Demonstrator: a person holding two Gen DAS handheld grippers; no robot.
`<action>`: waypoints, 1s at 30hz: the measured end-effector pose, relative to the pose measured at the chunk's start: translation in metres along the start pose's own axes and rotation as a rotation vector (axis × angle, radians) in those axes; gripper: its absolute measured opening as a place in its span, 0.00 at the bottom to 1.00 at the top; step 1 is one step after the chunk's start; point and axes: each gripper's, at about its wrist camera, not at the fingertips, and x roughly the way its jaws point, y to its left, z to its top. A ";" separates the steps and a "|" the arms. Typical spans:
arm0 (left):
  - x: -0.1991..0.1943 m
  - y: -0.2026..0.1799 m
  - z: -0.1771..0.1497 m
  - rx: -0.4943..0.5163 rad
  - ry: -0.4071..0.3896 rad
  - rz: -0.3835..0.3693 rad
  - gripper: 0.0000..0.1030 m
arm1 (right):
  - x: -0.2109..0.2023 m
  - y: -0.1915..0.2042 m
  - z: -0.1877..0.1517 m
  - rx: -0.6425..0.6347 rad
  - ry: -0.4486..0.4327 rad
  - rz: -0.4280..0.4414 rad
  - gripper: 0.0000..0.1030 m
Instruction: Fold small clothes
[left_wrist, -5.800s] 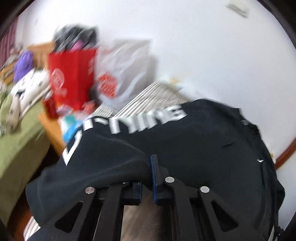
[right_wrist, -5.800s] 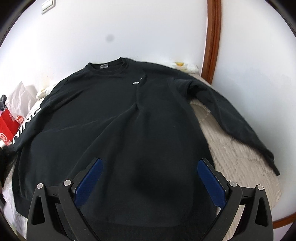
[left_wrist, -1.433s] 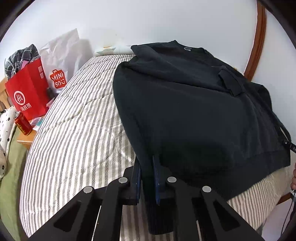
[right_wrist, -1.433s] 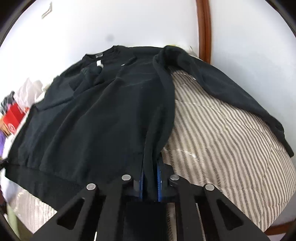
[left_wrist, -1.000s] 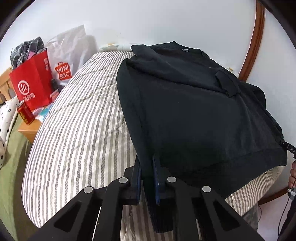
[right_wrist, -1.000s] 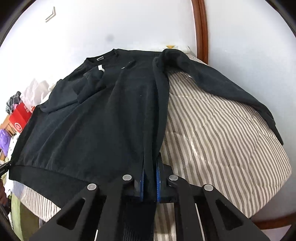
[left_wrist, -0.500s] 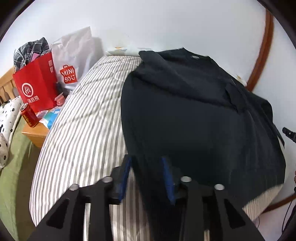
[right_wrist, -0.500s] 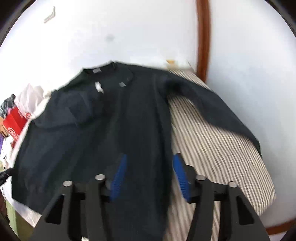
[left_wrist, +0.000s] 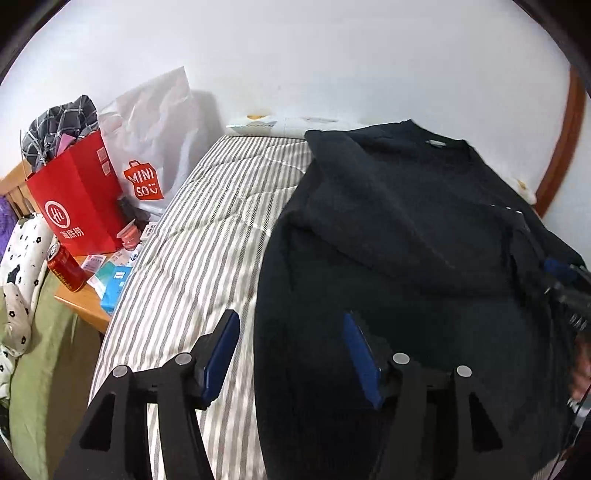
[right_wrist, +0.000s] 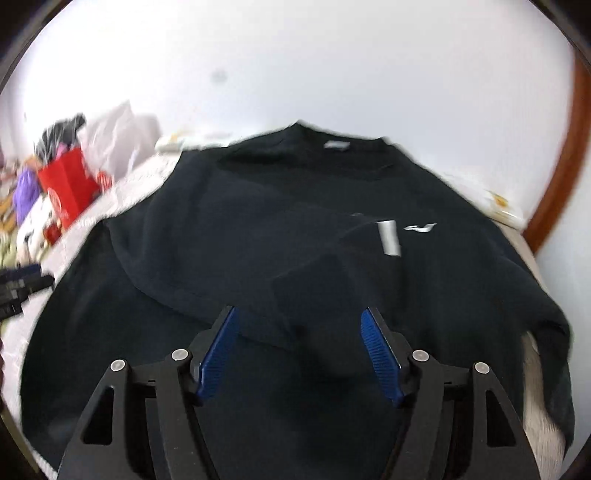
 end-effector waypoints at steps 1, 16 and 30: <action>0.005 0.000 0.002 -0.004 0.006 -0.002 0.55 | 0.007 0.004 -0.005 -0.017 0.022 -0.014 0.66; 0.029 0.000 0.007 0.014 0.014 -0.011 0.55 | -0.001 -0.091 -0.003 0.174 -0.008 -0.170 0.10; 0.043 0.020 0.021 0.008 0.012 0.001 0.55 | 0.004 -0.067 0.081 0.128 -0.046 -0.101 0.49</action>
